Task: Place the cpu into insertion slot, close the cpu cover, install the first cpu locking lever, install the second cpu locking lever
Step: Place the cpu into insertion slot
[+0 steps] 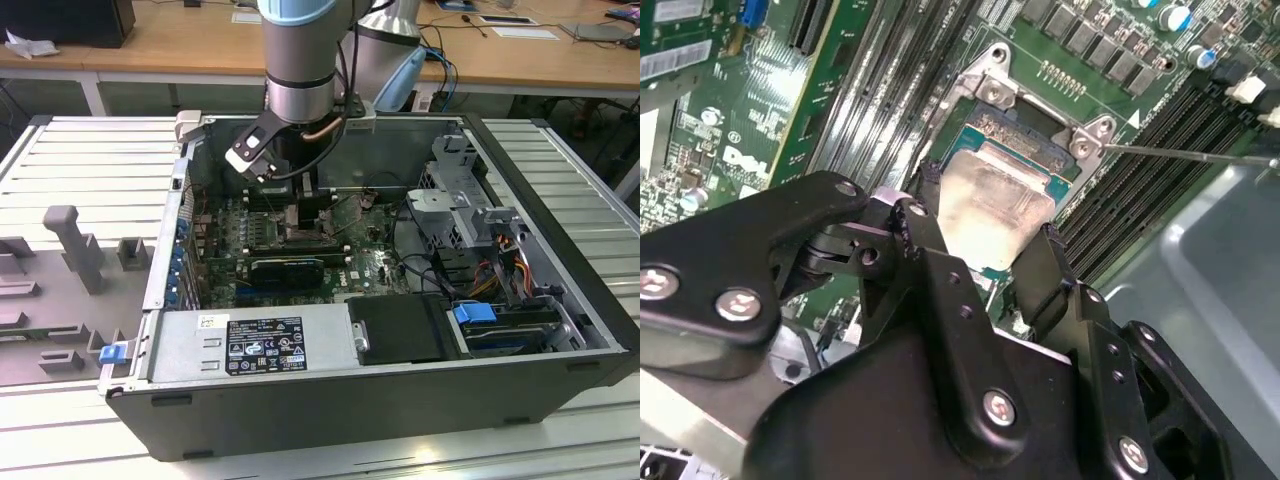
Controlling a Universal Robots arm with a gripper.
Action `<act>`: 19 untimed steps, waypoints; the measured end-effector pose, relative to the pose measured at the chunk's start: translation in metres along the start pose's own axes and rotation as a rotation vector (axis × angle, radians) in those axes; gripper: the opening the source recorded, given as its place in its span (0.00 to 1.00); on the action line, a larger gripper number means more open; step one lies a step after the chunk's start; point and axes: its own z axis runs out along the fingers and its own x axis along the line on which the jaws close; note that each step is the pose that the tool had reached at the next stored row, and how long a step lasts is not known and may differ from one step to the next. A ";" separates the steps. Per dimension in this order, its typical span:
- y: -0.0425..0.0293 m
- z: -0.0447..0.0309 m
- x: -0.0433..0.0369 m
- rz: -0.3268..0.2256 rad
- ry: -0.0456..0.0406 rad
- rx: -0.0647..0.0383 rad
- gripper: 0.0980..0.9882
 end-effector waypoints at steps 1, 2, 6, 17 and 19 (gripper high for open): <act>-0.0005 0.0018 0.0007 0.000 0.0001 0.000 0.49; -0.0008 0.0062 0.0029 0.000 -0.0001 0.000 0.49; -0.0014 0.0144 0.0048 0.015 -0.0009 0.000 0.49; 0.0015 0.0252 0.0055 0.030 -0.0020 0.005 0.49; 0.0015 0.0261 0.0055 0.031 -0.0020 0.005 0.49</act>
